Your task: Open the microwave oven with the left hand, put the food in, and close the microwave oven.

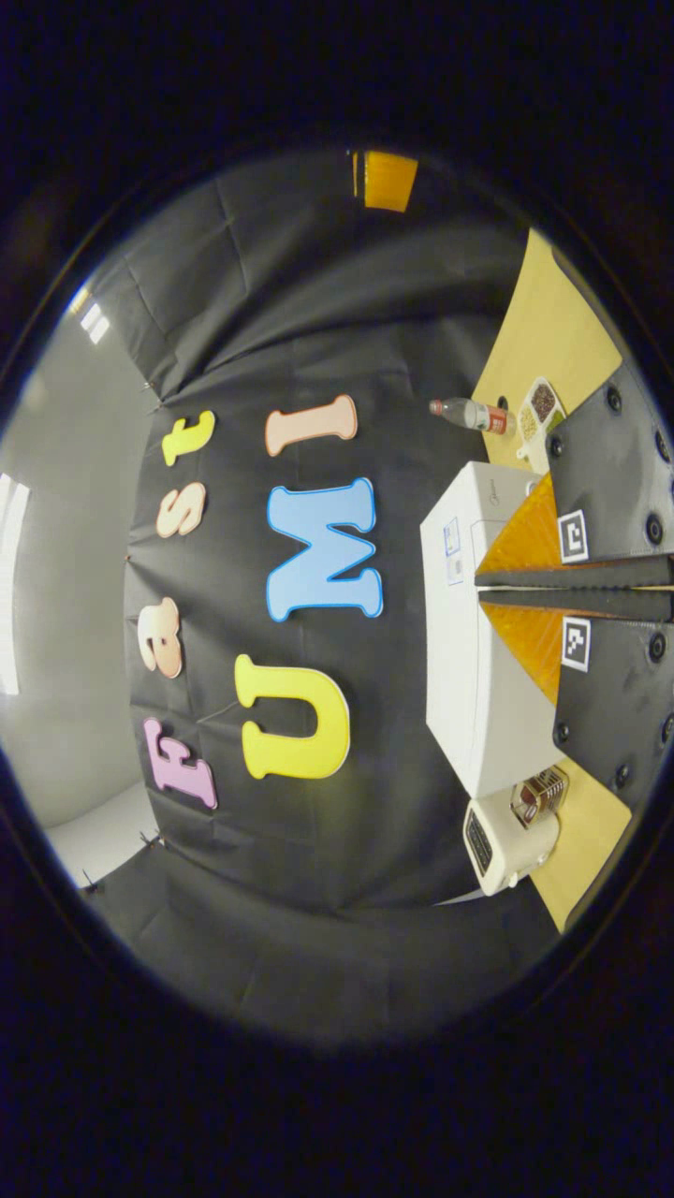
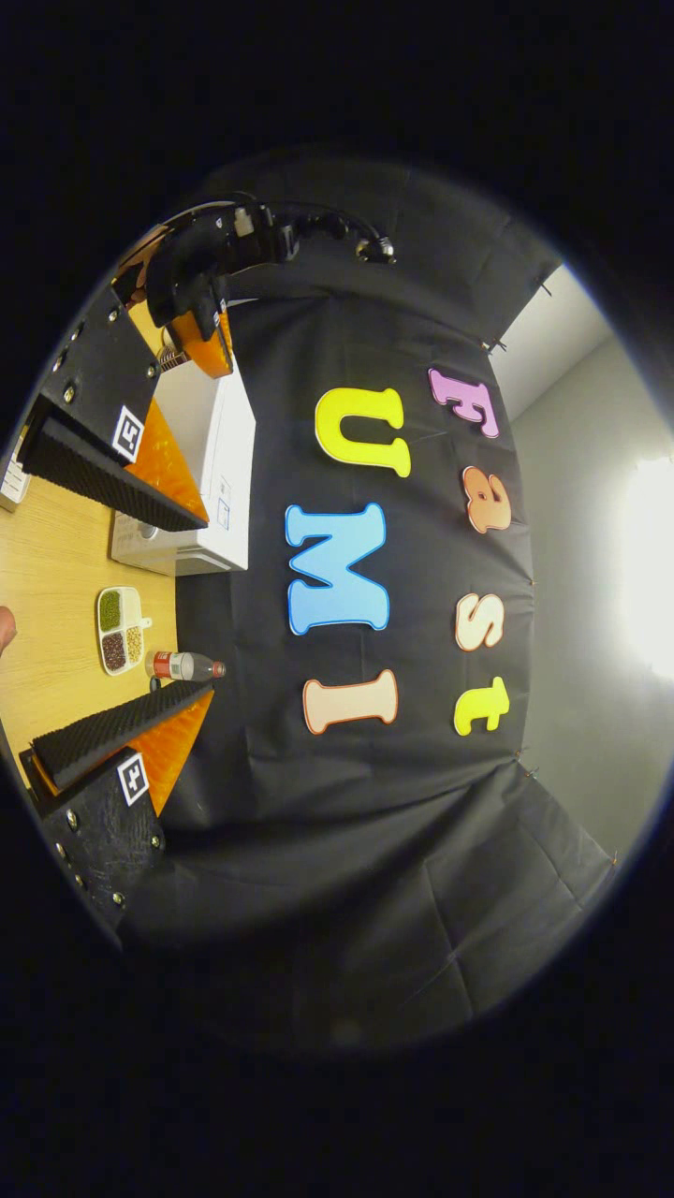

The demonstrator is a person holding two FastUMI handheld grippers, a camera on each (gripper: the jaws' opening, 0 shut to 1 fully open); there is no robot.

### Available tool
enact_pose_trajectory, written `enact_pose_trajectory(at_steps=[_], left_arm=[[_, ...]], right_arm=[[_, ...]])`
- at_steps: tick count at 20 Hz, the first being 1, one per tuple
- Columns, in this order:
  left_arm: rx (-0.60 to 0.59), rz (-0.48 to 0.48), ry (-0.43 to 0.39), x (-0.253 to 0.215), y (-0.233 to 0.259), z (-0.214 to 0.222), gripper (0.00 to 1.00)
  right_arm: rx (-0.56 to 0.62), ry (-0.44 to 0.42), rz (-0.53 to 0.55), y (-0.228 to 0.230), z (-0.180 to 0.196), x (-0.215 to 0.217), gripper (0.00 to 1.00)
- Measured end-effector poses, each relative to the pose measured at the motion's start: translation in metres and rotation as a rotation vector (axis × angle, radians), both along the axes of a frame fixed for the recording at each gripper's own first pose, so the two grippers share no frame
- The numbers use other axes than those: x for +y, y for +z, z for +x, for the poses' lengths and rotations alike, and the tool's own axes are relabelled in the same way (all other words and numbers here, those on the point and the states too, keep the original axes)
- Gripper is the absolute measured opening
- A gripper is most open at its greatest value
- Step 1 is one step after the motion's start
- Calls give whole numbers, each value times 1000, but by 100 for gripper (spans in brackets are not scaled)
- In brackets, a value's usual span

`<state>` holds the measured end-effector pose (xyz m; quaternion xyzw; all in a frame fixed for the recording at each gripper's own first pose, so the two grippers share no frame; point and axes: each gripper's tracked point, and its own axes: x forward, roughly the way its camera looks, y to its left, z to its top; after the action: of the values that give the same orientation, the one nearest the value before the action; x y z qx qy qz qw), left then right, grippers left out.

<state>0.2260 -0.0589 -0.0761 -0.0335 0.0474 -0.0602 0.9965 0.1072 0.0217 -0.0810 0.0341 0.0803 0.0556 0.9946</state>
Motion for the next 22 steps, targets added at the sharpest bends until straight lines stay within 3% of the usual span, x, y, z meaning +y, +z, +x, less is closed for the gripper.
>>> enact_pose_trajectory(at_steps=[7,16,18,19,22], left_arm=[[-40,25,52,-8,46,-82,7],[-55,32,110,2,63,-150,8],[-62,44,103,6,67,-164,22],[-67,51,102,10,69,-169,38],[-60,37,84,19,68,-187,47]], right_arm=[[-15,43,27,6,-36,-20,97],[-50,47,-2,15,-61,-19,96],[-60,46,-4,20,-64,-15,96],[-63,42,-3,21,-66,-12,96],[-61,54,14,28,-77,3,96]])
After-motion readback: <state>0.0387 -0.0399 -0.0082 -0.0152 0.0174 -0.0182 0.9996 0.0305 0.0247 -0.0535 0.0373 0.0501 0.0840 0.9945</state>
